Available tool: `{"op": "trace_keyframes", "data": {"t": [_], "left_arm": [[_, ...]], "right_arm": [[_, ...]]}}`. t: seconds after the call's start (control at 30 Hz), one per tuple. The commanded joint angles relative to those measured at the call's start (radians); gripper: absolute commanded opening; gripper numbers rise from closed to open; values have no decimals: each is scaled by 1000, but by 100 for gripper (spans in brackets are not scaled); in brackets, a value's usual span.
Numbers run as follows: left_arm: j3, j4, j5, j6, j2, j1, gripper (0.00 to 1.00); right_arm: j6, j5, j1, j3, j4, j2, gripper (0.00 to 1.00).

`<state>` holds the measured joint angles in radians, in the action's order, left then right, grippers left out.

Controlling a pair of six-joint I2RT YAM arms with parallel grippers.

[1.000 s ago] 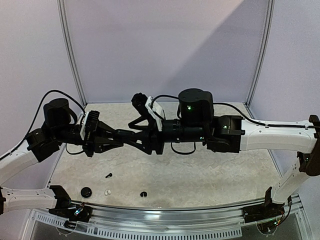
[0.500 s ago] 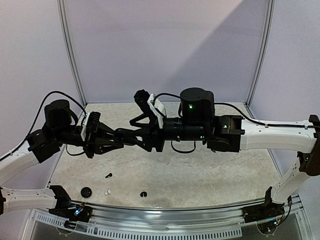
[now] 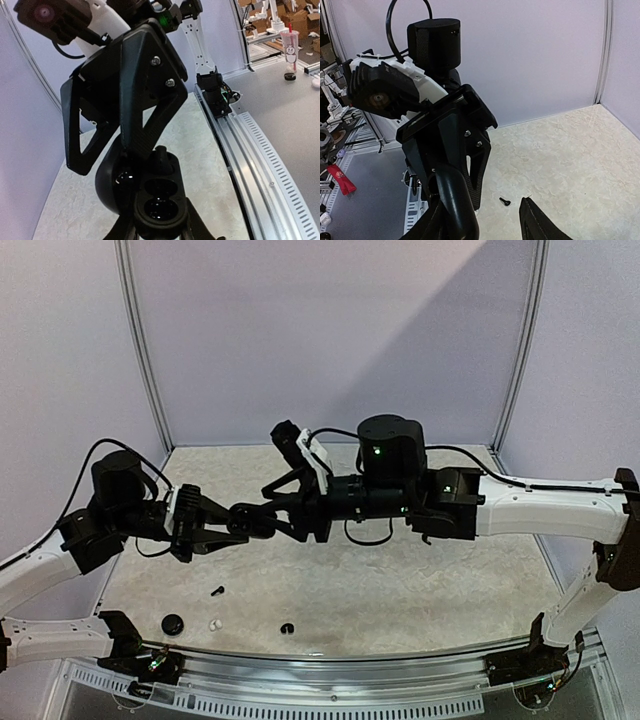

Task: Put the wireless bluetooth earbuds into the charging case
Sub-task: Open the charging case.

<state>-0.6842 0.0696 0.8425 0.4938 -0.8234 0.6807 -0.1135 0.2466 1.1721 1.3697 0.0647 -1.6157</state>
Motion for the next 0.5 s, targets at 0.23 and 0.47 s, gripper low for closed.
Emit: {"op": "trace_keyframes", "data": {"t": [0.23,0.47], "left_arm": [[32,-53,53,153,4,22,0],[48,-153,45,-58,-3,20,0]], "right_arm": [[-31,0,-30,25,-39,-29,50],[-50,-4,-42,25,-44,-41,50]]}}
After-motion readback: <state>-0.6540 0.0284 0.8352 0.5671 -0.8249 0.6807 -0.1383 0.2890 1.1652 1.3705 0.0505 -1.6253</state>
